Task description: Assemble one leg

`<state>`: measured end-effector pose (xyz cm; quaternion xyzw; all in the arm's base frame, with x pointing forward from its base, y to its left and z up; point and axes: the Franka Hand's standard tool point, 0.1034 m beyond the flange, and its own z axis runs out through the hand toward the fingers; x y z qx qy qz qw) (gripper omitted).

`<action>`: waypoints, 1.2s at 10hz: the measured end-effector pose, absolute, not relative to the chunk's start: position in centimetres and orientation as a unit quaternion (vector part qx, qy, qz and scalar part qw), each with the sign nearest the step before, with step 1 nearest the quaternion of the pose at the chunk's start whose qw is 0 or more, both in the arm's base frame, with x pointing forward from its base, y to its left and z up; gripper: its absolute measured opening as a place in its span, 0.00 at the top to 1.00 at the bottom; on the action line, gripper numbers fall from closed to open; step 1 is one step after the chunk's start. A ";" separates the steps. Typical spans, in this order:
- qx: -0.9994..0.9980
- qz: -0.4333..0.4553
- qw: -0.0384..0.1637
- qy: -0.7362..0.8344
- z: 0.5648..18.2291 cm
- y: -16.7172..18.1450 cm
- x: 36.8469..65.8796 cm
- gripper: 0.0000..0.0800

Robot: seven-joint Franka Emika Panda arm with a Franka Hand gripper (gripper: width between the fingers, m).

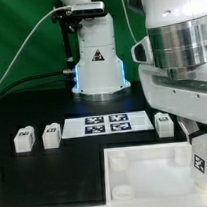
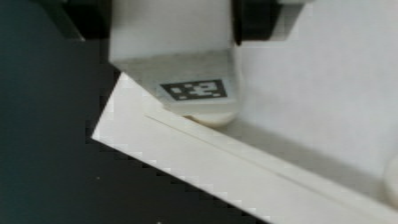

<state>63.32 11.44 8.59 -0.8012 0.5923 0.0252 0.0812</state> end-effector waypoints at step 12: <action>-1.000 -0.012 0.014 0.010 8.4 11.7 63.0 0.19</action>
Offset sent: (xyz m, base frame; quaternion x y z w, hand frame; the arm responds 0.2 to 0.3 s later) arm 0.0000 0.0000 0.0000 0.0000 0.0000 -0.0899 0.9960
